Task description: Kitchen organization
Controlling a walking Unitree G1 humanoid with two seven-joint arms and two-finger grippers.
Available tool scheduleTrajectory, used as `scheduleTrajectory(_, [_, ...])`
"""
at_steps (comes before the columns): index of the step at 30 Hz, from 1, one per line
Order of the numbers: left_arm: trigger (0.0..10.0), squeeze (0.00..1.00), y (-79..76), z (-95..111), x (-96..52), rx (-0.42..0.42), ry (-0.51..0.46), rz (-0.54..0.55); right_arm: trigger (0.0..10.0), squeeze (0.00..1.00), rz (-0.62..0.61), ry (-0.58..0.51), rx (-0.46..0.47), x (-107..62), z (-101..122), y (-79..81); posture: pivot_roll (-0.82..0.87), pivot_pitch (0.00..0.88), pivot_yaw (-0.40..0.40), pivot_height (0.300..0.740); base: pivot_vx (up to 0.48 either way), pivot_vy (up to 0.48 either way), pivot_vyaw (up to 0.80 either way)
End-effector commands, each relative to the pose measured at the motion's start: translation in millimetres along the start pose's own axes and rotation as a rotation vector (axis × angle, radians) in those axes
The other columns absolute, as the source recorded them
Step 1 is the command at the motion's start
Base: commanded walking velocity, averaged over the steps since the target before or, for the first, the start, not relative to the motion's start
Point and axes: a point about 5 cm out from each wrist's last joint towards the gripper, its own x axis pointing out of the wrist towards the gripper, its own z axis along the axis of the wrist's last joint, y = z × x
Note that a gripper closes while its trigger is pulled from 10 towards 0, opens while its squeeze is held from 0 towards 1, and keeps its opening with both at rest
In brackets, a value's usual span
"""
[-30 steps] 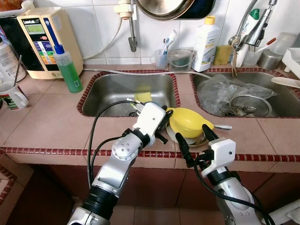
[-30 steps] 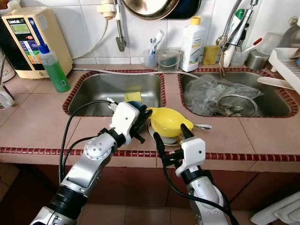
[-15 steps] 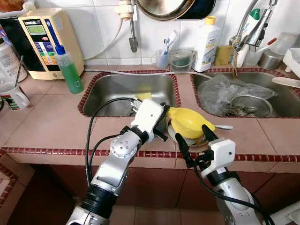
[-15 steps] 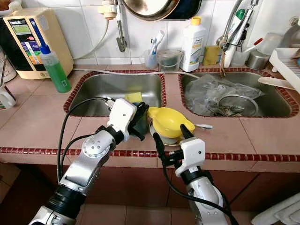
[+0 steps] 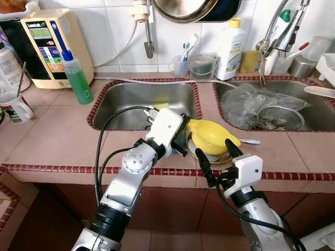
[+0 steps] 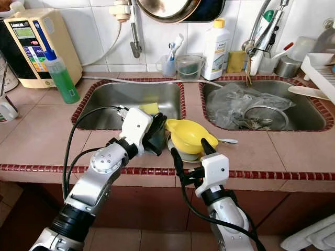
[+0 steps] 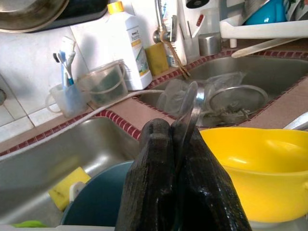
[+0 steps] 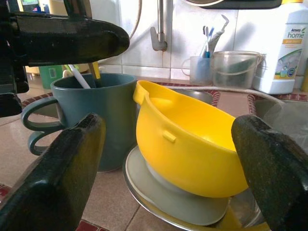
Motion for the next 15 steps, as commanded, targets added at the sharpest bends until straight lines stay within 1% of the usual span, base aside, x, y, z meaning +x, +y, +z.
scheduleTrajectory(1, [10.0, 0.0, 5.3, 2.2, 0.3, -0.008, 0.014, -0.002, 10.0, 0.0, 0.009, -0.023, -0.004, 4.1, 6.3, 2.8, -0.09, 0.0, 0.097, 0.74, 0.0, 0.0, 0.0])
scheduleTrajectory(11, [10.0, 0.0, 21.2, 29.8, 0.8, 0.007, -0.058, 0.003, 10.0, 0.0, 0.016, -0.023, -0.003, 4.7, 6.3, 3.4, -0.09, 0.0, 0.091, 0.74, 0.0, 0.0, 0.0])
scheduleTrajectory(15, [10.0, 0.0, 24.5, 32.6, -0.3, 0.009, -0.062, 0.001, 10.0, 0.0, 0.019, -0.025, -0.004, 5.8, 6.9, 2.8, -0.09, 0.0, 0.087, 0.74, 0.0, 0.0, 0.0])
